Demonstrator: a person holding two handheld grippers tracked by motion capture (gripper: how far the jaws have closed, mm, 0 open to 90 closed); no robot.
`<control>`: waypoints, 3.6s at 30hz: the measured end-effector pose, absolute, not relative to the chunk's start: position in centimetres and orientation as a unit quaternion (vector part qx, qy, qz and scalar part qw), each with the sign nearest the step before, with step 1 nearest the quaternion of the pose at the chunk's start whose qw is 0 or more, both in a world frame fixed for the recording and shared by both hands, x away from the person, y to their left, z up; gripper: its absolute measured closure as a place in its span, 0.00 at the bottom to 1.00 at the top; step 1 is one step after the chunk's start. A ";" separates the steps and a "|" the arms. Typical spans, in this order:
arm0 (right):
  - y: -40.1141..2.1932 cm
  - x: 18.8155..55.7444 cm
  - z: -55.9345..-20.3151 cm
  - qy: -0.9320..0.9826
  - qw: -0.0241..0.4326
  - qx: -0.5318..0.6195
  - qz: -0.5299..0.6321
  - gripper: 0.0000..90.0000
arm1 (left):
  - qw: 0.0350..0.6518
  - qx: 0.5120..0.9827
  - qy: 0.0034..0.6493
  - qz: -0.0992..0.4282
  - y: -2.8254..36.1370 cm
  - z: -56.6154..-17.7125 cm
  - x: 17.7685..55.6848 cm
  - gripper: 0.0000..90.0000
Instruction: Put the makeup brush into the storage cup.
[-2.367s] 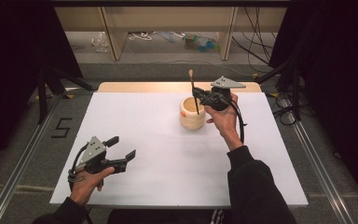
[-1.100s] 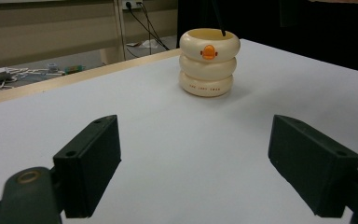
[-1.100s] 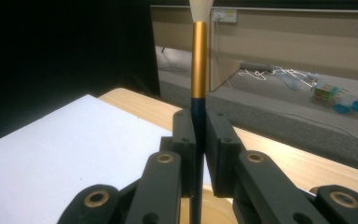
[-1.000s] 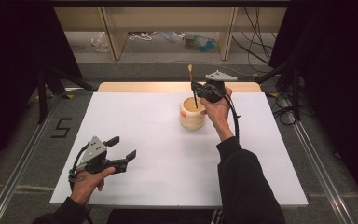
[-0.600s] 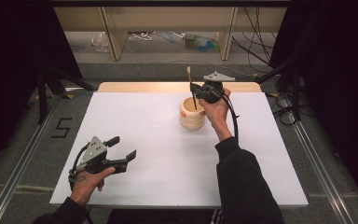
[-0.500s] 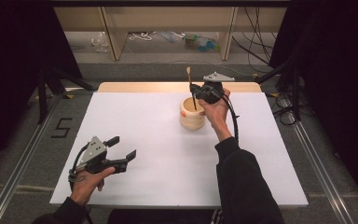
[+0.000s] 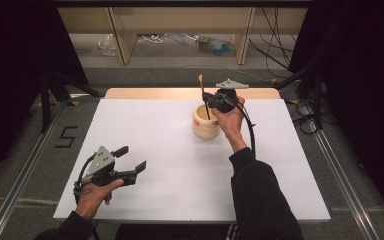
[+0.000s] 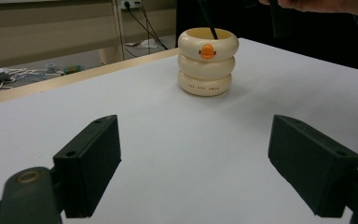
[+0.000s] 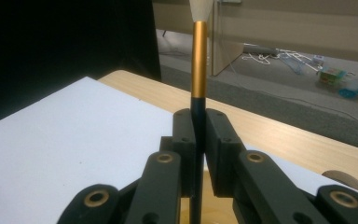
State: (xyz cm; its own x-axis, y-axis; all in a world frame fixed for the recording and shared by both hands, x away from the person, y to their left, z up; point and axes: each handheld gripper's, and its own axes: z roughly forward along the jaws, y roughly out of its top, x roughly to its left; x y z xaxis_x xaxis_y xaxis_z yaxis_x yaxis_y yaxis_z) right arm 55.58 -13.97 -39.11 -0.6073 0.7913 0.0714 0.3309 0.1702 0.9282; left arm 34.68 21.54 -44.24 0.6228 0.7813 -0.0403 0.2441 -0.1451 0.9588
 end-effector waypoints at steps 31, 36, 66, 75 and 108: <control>-14.0 55.9 -41.0 0.762 0.210 0.410 0.455 0.80 | 0.549 0.715 0.356 0.245 21.5 -44.3 34.7 0.19; -14.4 55.4 -40.0 0.748 0.212 0.422 0.466 0.56 | 0.549 0.715 0.356 0.245 21.5 -44.3 34.7 0.19; -17.9 47.4 -36.5 0.737 0.210 0.359 0.533 0.25 | 0.550 0.716 0.352 0.248 21.5 -44.2 34.7 0.19; -18.7 45.5 -36.5 0.730 0.200 0.356 0.549 0.25 | 0.554 0.712 0.354 0.246 21.4 -44.1 34.6 0.19; -21.2 41.9 -38.2 0.734 0.204 0.356 0.542 0.23 | 0.554 0.712 0.351 0.249 21.5 -44.1 34.6 0.18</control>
State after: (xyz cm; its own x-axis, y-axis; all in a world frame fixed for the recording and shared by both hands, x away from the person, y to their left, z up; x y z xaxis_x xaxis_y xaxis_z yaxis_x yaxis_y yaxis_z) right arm 41.89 -21.23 -38.22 -0.6635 0.7432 0.0858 0.3008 0.1600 0.9402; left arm 34.65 21.54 -44.06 0.6295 0.7762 -0.0349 0.2248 -0.1389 0.9645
